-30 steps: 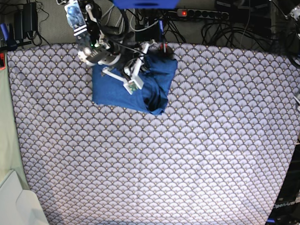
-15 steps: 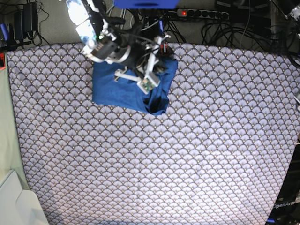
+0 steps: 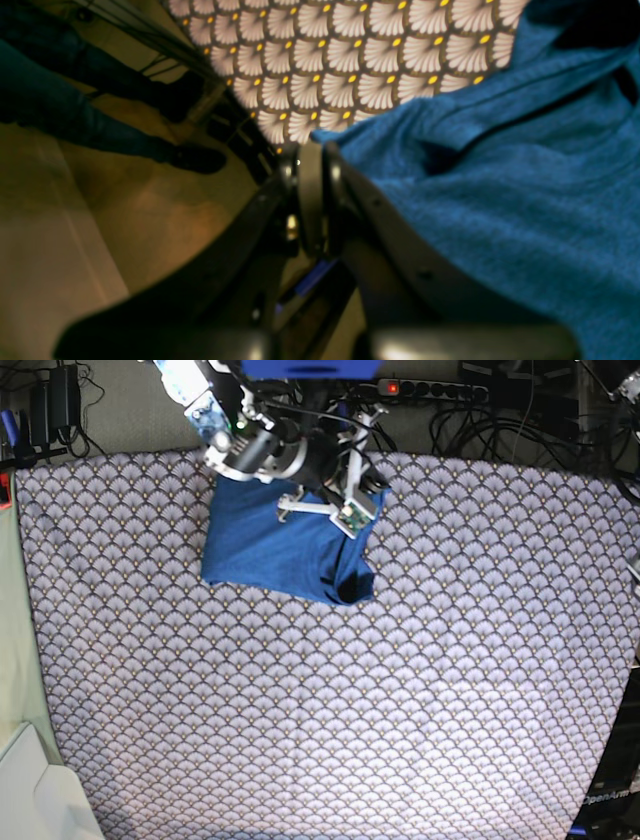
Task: Fold the T-shirt properly
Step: 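Hold the right gripper on the folded stack, smoothing the top layer, then withdraw the right gripper and bring the left gripper to the stack's edge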
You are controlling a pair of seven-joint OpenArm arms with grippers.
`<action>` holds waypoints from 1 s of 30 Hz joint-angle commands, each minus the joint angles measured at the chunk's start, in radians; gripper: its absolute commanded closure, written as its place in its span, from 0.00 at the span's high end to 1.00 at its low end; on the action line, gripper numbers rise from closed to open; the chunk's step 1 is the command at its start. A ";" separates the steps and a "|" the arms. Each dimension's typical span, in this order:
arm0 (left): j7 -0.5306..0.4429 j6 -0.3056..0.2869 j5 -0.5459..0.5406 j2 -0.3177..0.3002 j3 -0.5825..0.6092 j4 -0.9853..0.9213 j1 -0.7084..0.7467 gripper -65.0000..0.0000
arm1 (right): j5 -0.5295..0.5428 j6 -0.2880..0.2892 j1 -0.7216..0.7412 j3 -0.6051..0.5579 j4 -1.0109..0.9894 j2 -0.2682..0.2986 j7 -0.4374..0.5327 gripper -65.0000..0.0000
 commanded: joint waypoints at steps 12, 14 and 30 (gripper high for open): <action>-0.013 -0.001 -0.002 -0.022 -0.010 0.018 -0.002 0.70 | 0.016 0.006 0.015 -0.005 -0.022 0.015 0.019 0.23; -0.013 -0.001 -0.002 -0.022 -0.007 0.018 -0.002 0.70 | 0.016 0.006 0.011 -0.005 0.010 0.013 0.019 0.25; -0.011 -0.347 -0.291 0.084 0.097 0.015 -0.012 0.70 | 0.018 0.006 0.014 0.333 0.070 0.075 0.023 0.18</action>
